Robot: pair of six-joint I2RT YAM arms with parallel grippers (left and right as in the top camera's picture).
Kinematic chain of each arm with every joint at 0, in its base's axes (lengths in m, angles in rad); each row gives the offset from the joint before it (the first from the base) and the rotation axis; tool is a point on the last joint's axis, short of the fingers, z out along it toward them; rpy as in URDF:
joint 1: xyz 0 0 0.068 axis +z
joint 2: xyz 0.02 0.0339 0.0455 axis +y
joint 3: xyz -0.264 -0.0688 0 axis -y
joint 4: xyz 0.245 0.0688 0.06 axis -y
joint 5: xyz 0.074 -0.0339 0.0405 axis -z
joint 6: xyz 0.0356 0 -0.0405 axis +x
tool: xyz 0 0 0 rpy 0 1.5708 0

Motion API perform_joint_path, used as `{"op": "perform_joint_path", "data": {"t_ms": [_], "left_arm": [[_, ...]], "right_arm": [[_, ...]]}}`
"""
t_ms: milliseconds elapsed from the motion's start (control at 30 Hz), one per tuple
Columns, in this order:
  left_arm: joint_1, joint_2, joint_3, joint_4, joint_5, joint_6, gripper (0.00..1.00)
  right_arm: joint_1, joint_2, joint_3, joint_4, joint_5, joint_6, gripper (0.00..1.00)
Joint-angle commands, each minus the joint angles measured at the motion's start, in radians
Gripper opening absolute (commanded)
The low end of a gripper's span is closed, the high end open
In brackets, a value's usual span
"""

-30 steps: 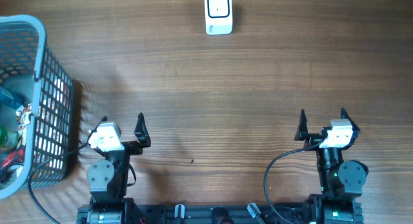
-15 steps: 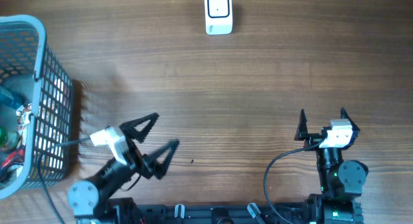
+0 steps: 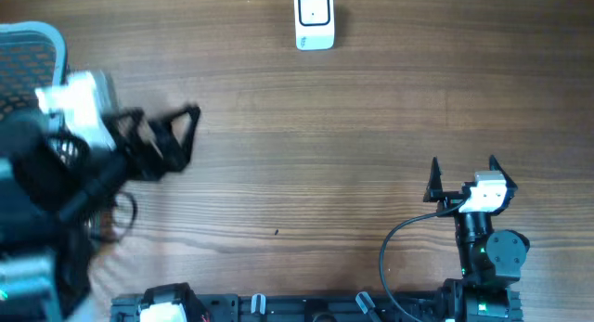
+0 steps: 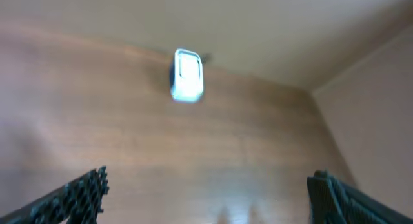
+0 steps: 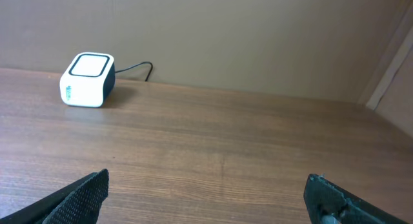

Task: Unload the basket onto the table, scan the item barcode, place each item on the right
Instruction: 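Reach the left gripper into the basket and grasp the blue water bottle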

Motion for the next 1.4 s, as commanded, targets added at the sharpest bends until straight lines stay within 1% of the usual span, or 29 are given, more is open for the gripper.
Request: {"op": "perform_joint_path", "data": {"t_ms": [0,67,100,133,167,233,267,300,333,367,500,600,633,667,800,967,1067,1233,1300,1333,1367], "left_arm": [[0.005,0.175,0.247,-0.068,-0.129,0.103,1.00],[0.021,0.299,0.422,-0.202,-0.317,0.005,1.00],[0.044,0.402,0.556,-0.306,-0.399,-0.035,1.00],[0.077,0.494,0.664,-0.369,-0.457,-0.067,1.00],[0.102,0.544,0.720,-0.394,-0.492,-0.089,1.00],[0.191,0.641,0.801,-0.397,-0.547,-0.129,1.00],[0.284,0.679,0.802,-0.357,-0.617,-0.201,1.00],[0.377,0.700,0.802,-0.338,-0.625,-0.273,1.00],[0.443,0.710,0.802,-0.339,-0.623,-0.345,1.00],[0.501,0.719,0.801,-0.344,-0.616,-0.370,1.00],[0.627,0.727,0.798,-0.373,-0.617,-0.370,1.00],[0.635,0.761,0.766,-0.370,-0.644,-0.367,1.00],[0.635,0.782,0.751,-0.370,-0.680,-0.367,1.00],[0.635,0.828,0.729,-0.370,-0.752,-0.367,1.00],[0.635,0.923,0.716,-0.367,-0.801,-0.366,1.00],[0.628,1.029,0.716,-0.329,-0.792,-0.367,1.00],[0.629,1.093,0.716,-0.274,-0.666,-0.366,1.00],[0.629,1.181,0.715,-0.204,-0.678,-0.365,1.00],[0.629,1.225,0.715,-0.188,-0.719,-0.365,1.00],[0.628,1.245,0.715,-0.172,-0.725,-0.357,1.00],[0.628,1.252,0.715,-0.156,-0.725,-0.321,1.00]], "right_arm": [[0.004,-0.004,-0.001,0.005,-0.016,0.018,1.00],[0.004,-0.004,-0.001,0.005,-0.016,0.018,1.00],[0.004,-0.004,-0.001,0.005,-0.016,0.018,1.00],[0.004,-0.004,-0.001,0.005,-0.016,0.018,1.00],[0.004,-0.004,-0.001,0.005,-0.016,0.018,1.00],[0.004,-0.004,-0.001,0.005,-0.016,0.018,1.00],[0.004,-0.004,-0.001,0.005,-0.016,0.018,1.00],[0.004,-0.004,-0.001,0.005,-0.016,0.018,1.00],[0.004,-0.004,-0.001,0.005,-0.016,0.018,1.00],[0.004,-0.004,-0.001,0.005,-0.016,0.018,1.00],[0.004,-0.004,-0.001,0.005,-0.016,0.018,1.00],[0.004,-0.004,-0.001,0.005,-0.016,0.018,1.00],[0.004,-0.004,-0.001,0.005,-0.016,0.018,1.00],[0.004,-0.004,-0.001,0.005,-0.016,0.018,1.00],[0.004,-0.004,-0.001,0.005,-0.016,0.018,1.00],[0.004,-0.004,-0.001,0.005,-0.016,0.018,1.00],[0.004,-0.004,-0.001,0.005,-0.016,0.018,1.00],[0.004,-0.004,-0.001,0.005,-0.016,0.018,1.00],[0.004,-0.004,-0.001,0.005,-0.016,0.018,1.00],[0.004,-0.004,-0.001,0.005,-0.016,0.018,1.00],[0.004,-0.004,-0.001,0.005,-0.016,0.018,1.00]]}}
